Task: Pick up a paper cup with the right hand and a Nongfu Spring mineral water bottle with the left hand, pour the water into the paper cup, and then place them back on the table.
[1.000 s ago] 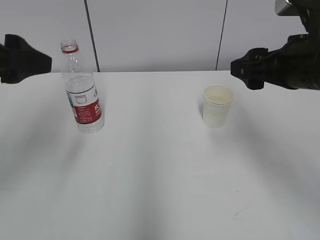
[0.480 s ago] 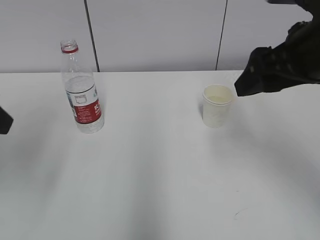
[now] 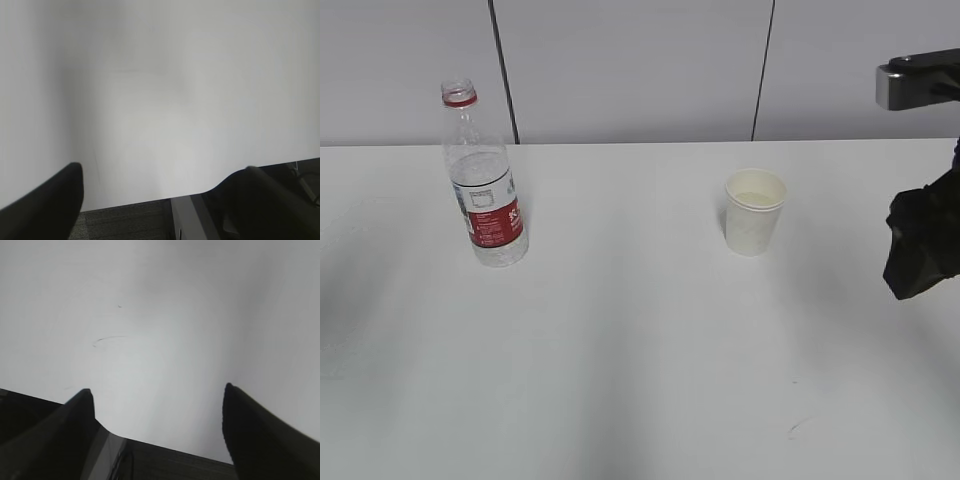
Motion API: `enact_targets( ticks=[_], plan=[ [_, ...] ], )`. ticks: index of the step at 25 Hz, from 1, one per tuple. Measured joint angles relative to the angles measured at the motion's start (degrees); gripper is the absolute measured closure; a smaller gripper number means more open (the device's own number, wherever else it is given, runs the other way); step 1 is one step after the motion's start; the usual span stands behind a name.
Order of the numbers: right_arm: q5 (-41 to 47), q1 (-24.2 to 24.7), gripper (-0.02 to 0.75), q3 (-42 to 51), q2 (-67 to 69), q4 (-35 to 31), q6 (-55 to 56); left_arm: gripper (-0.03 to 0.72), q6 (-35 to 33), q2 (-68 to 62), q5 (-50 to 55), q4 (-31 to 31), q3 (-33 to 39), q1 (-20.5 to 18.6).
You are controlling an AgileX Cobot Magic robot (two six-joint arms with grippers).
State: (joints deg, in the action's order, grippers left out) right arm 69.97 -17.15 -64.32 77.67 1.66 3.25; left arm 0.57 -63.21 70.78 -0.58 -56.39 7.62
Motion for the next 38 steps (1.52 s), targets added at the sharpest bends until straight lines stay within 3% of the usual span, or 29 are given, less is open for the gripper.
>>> enact_targets(
  ticks=[6,11,18,25,38],
  plan=[
    [0.23,0.12,0.153,0.00,0.12,3.84,1.02,0.120,0.06,0.00,0.12,-3.82,0.00,0.00],
    [0.23,0.24,0.153,3.73,-2.67,0.22,1.26,0.120,0.06,1.01,0.12,-2.43,0.00,-0.06],
    [0.46,0.24,0.153,15.12,-19.25,-1.66,1.36,0.120,0.06,12.22,0.32,-1.60,4.10,-0.06],
    [0.95,0.24,0.153,16.19,-36.05,-4.91,1.69,0.120,0.13,28.33,1.48,2.94,7.63,-0.06],
    [2.57,0.24,0.153,26.58,-64.63,3.28,1.29,0.120,-1.46,49.20,1.95,4.59,13.93,-0.06]
  ],
)
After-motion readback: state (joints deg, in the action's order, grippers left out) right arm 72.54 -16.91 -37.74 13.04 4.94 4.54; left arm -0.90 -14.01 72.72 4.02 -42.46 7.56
